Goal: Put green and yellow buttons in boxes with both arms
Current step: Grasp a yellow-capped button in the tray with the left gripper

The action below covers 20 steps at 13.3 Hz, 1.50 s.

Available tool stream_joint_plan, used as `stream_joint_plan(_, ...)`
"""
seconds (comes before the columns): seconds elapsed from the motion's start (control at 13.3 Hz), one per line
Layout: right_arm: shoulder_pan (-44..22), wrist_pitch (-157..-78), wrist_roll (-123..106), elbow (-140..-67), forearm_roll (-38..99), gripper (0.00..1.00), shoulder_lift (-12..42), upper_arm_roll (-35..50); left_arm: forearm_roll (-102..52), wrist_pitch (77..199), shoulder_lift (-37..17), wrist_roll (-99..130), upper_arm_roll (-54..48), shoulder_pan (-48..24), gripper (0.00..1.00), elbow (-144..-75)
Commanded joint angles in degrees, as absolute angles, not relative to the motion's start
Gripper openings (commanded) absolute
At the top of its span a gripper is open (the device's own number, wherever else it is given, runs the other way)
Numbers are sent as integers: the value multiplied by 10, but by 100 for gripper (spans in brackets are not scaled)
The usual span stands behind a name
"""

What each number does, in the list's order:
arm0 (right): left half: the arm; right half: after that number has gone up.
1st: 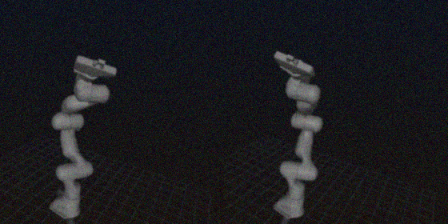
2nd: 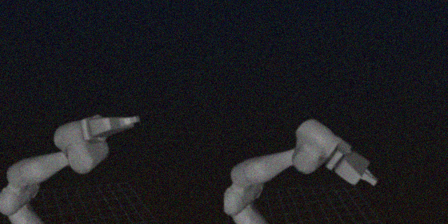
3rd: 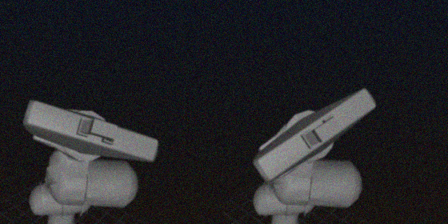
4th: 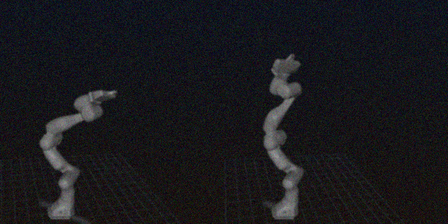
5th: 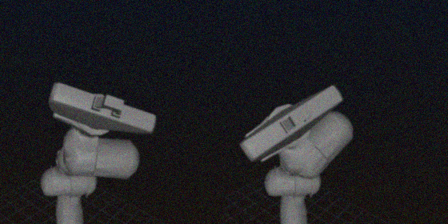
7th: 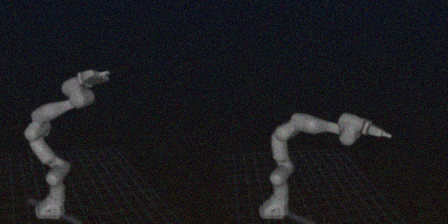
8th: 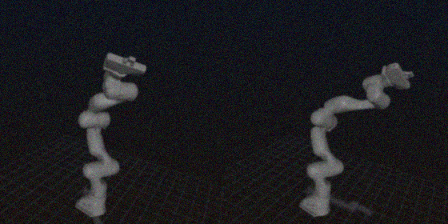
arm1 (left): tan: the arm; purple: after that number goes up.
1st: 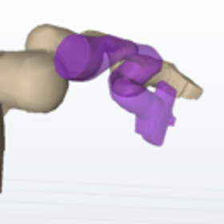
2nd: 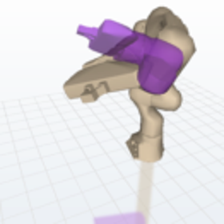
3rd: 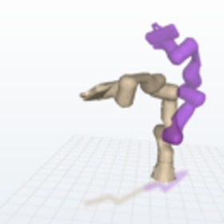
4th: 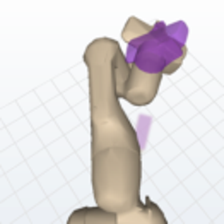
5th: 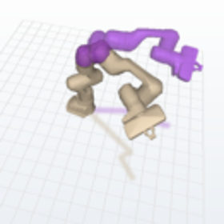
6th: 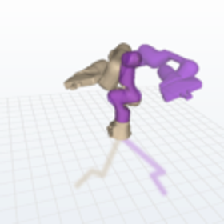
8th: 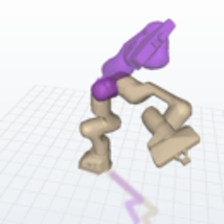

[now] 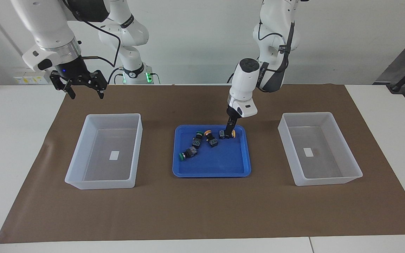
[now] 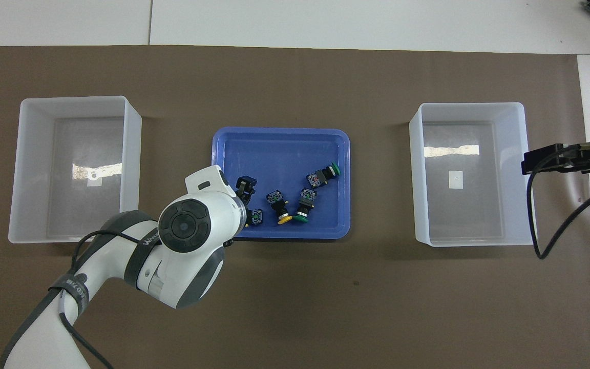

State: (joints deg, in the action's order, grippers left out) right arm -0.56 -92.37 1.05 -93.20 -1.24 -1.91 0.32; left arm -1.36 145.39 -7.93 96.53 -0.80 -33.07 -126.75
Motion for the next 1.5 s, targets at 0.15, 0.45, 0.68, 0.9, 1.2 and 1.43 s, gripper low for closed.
stream_joint_plan(0.15,-2,-935,16,-954,-1,100,-38,6,-18,1498,-118,982,1,-348,100,-1271)
stream_joint_plan(0.45,-2,-935,15,-955,-1,100,-38,6,-18,1525,-134,992,1,-356,99,-1273)
stream_joint_plan(0.68,-2,-935,15,-955,-1,100,-38,6,-18,1525,-134,991,1,-356,77,-1275)
stream_joint_plan(0.9,-2,-935,16,-955,-1,100,-38,6,-18,1525,-134,988,2,-355,43,-1275)
stream_joint_plan(1.2,-3,-936,18,-955,-1,100,-38,6,-17,1517,-139,983,2,-350,4,-1260)
stream_joint_plan(1.43,-14,-942,60,-956,-1,100,-36,6,-12,1451,-146,971,4,-331,3,-1196)
